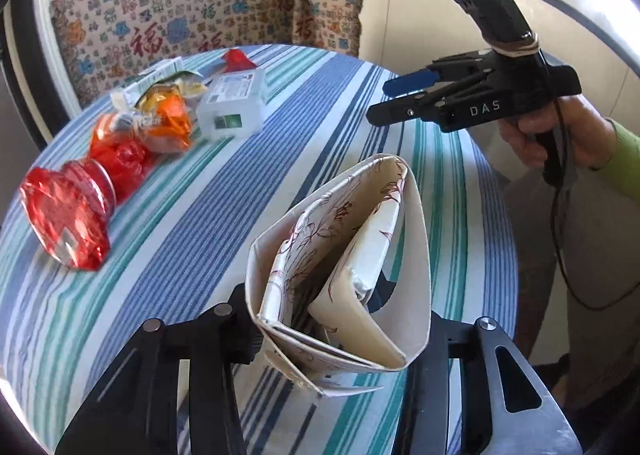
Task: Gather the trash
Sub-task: 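Grasp the floral paper box with the left tool and lift it, then hold the floral box in the left tool while the right tool grasps the clear plastic tray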
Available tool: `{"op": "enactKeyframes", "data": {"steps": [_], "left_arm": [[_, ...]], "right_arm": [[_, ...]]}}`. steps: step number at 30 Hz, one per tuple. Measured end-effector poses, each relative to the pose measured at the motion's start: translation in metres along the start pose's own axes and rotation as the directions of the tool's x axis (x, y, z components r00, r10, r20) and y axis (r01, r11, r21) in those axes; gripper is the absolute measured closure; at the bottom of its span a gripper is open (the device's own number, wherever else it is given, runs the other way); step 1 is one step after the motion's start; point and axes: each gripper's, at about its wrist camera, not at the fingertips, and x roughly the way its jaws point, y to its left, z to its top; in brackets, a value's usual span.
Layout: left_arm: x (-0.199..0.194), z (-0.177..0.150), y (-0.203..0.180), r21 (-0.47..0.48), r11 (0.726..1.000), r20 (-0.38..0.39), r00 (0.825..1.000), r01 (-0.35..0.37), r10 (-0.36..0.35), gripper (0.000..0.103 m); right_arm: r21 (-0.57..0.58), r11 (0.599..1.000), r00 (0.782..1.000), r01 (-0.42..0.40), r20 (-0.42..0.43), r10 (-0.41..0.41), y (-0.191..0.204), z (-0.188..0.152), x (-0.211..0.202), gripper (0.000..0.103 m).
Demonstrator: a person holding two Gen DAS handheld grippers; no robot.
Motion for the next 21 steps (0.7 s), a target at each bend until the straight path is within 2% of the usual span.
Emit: {"op": "enactKeyframes", "data": {"steps": [2, 4, 6, 8, 10, 11, 13, 16, 19, 21], "left_arm": [[-0.002, 0.000, 0.006, -0.056, 0.998, 0.001, 1.000, -0.028, 0.028, 0.061], [-0.003, 0.002, 0.011, -0.120, 0.982, 0.008, 0.989, -0.146, 0.148, 0.061], [-0.004, 0.004, 0.018, -0.196, 0.945, 0.011, 0.963, -0.261, 0.268, 0.060], [-0.003, 0.007, 0.022, -0.249, 0.889, -0.007, 0.918, -0.385, 0.396, 0.060], [0.000, 0.009, 0.027, -0.280, 0.851, -0.021, 0.889, -0.444, 0.457, 0.058], [0.001, 0.009, 0.030, -0.297, 0.838, -0.027, 0.881, -0.458, 0.472, 0.057], [0.004, 0.008, 0.037, -0.328, 0.828, -0.038, 0.883, -0.454, 0.468, 0.054], [0.003, 0.001, 0.046, -0.359, 0.827, -0.044, 0.893, -0.433, 0.449, 0.041], [-0.001, -0.006, 0.052, -0.376, 0.816, -0.051, 0.890, -0.438, 0.454, 0.036], [-0.003, -0.010, 0.059, -0.404, 0.810, -0.062, 0.897, -0.424, 0.439, 0.035]], "right_arm": [[0.011, 1.000, 1.000, 0.002, -0.009, -0.002, -0.004, 0.000, 0.004, 0.037], [0.020, 1.000, 1.000, -0.004, -0.026, 0.004, -0.004, 0.000, 0.009, 0.037], [0.027, 0.999, 0.999, -0.019, -0.045, 0.020, -0.001, 0.000, 0.016, 0.037], [0.047, 0.998, 0.997, -0.039, -0.058, 0.042, 0.006, 0.006, 0.024, 0.037], [0.061, 0.997, 0.997, -0.044, -0.060, 0.047, 0.010, 0.011, 0.028, 0.037], [0.071, 0.996, 0.995, -0.057, -0.072, 0.063, 0.023, 0.025, 0.038, 0.037], [0.060, 0.997, 0.995, -0.048, -0.087, 0.053, 0.039, 0.039, 0.052, 0.037], [0.026, 1.000, 0.997, -0.013, -0.079, 0.015, 0.057, 0.058, 0.070, 0.038], [0.041, 0.998, 0.997, 0.045, -0.070, -0.042, 0.047, 0.065, 0.079, 0.040], [0.069, 0.991, 0.990, 0.119, -0.084, -0.113, 0.026, 0.061, 0.076, 0.043]]}}
